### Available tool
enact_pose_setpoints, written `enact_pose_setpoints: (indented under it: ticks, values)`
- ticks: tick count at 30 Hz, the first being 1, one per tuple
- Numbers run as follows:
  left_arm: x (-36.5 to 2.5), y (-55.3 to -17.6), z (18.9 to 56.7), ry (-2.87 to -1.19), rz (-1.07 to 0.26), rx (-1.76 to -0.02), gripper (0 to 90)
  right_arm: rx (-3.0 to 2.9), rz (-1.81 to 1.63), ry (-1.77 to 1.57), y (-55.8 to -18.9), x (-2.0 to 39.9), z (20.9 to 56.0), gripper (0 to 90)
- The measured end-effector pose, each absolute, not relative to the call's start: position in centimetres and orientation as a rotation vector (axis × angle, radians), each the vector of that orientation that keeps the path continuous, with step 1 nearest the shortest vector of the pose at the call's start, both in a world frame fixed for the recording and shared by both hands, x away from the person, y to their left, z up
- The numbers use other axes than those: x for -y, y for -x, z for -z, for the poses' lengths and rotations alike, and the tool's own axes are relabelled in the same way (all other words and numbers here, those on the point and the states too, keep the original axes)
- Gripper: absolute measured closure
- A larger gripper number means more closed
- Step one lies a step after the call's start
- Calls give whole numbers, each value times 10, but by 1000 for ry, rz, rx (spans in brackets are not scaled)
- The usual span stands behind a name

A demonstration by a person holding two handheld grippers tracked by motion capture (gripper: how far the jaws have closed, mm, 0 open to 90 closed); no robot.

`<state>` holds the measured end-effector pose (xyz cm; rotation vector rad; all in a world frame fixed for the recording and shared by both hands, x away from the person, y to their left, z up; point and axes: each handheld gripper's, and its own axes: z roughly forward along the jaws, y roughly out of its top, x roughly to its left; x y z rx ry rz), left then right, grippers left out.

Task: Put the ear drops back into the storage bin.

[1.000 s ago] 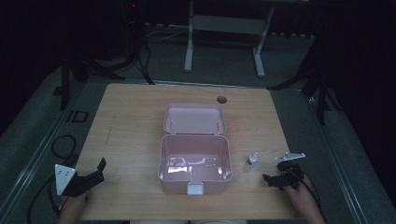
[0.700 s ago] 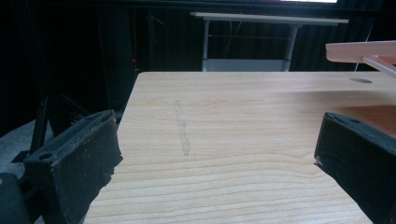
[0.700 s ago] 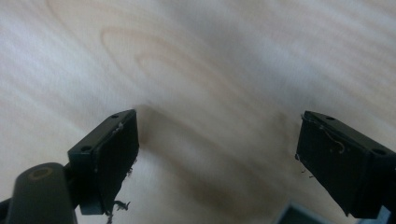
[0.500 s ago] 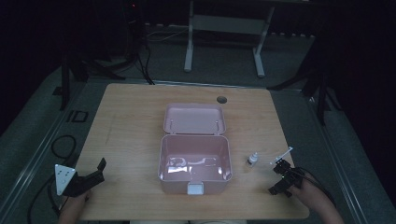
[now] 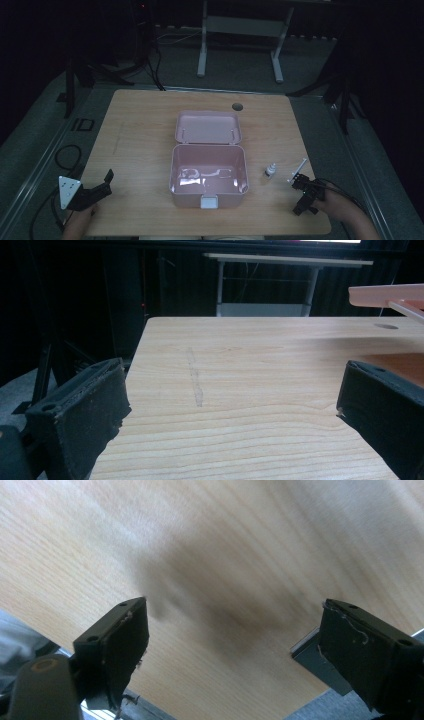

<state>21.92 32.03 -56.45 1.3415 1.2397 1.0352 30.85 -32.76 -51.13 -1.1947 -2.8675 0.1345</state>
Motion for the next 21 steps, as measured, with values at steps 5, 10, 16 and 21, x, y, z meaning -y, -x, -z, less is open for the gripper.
enact_pose_setpoints:
  ticks: [5, 10, 16, 21]
  values:
    - [-320, -219, 565, -1342, -1036, -1240, 4, 2877, -165, 1132, -310, 326, 514, 116]
    - [-320, -219, 565, -1342, -1036, -1240, 4, 2888, -212, 1049, -312, 320, 515, 115]
    - [-320, -219, 565, -1341, -1035, -1240, 4, 2907, -193, 1025, -325, 311, 506, 112]
    - [-321, -219, 565, -1342, -1034, -1240, 4, 2923, -179, 1037, -340, 299, 499, 115]
